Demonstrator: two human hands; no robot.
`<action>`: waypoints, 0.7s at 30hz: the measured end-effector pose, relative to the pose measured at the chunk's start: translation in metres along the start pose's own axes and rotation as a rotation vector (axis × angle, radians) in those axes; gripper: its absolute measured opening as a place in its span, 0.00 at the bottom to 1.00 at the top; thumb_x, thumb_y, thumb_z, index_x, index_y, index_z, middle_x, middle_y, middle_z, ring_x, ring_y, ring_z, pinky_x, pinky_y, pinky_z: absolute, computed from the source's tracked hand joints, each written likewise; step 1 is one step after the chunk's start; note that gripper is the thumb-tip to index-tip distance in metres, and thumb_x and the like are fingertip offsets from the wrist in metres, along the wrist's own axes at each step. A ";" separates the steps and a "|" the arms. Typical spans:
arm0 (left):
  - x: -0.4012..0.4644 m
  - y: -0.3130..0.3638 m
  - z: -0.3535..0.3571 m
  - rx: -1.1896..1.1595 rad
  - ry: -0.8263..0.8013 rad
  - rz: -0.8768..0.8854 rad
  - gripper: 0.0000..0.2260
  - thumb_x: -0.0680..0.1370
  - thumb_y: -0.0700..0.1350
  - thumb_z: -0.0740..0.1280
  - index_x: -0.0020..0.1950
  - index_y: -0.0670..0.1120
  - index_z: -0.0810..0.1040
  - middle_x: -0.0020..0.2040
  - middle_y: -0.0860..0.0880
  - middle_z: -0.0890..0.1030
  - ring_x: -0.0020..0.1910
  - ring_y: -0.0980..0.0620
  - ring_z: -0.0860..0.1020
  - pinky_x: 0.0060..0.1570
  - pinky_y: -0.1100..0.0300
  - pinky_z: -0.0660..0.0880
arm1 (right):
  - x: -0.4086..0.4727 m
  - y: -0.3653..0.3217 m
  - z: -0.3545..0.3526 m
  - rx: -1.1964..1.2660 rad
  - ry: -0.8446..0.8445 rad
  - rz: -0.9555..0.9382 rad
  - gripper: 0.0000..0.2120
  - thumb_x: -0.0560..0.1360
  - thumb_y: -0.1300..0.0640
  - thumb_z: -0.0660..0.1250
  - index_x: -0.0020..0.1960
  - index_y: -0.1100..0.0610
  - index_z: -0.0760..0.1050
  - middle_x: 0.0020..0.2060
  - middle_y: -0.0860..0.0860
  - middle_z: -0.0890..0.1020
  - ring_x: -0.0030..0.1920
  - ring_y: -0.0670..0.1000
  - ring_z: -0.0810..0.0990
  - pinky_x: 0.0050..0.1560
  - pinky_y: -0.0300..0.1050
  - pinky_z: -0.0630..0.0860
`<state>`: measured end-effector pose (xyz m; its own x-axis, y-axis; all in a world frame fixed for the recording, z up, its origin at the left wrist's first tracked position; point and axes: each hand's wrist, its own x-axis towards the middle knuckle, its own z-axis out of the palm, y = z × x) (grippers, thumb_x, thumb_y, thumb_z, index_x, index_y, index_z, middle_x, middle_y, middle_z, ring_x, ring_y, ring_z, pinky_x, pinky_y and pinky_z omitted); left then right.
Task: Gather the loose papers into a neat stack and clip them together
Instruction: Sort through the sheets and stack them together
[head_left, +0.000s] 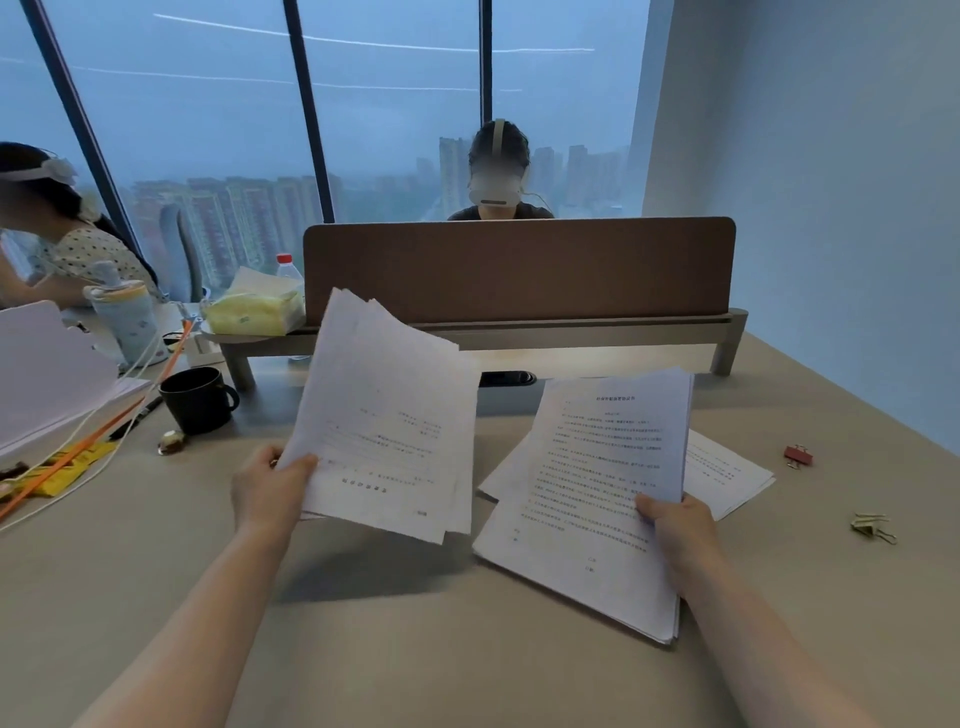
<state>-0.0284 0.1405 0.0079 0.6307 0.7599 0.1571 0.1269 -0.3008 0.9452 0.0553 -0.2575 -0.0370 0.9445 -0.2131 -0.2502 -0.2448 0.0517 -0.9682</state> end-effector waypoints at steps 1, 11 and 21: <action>0.002 0.002 -0.006 -0.039 0.023 -0.011 0.04 0.75 0.42 0.70 0.46 0.43 0.78 0.43 0.43 0.80 0.41 0.44 0.77 0.41 0.51 0.74 | -0.002 0.000 0.003 -0.001 -0.010 -0.005 0.07 0.77 0.65 0.66 0.54 0.60 0.78 0.47 0.59 0.84 0.45 0.61 0.83 0.49 0.55 0.80; -0.021 0.018 0.001 -0.229 -0.111 -0.094 0.05 0.75 0.39 0.71 0.49 0.41 0.77 0.43 0.46 0.81 0.41 0.47 0.79 0.40 0.55 0.77 | -0.019 -0.005 0.054 0.025 -0.130 0.011 0.13 0.78 0.62 0.63 0.62 0.62 0.76 0.54 0.58 0.83 0.52 0.62 0.82 0.59 0.62 0.77; -0.068 -0.012 0.052 -0.109 -0.365 -0.197 0.07 0.72 0.36 0.72 0.48 0.44 0.79 0.45 0.44 0.84 0.41 0.45 0.83 0.43 0.52 0.80 | -0.034 0.003 0.068 0.065 -0.228 -0.008 0.19 0.75 0.47 0.71 0.60 0.57 0.78 0.54 0.52 0.83 0.54 0.58 0.82 0.58 0.55 0.78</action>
<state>-0.0335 0.0626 -0.0291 0.8347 0.5368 -0.1227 0.2030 -0.0928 0.9748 0.0375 -0.1833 -0.0320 0.9733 0.0119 -0.2292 -0.2290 0.1156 -0.9665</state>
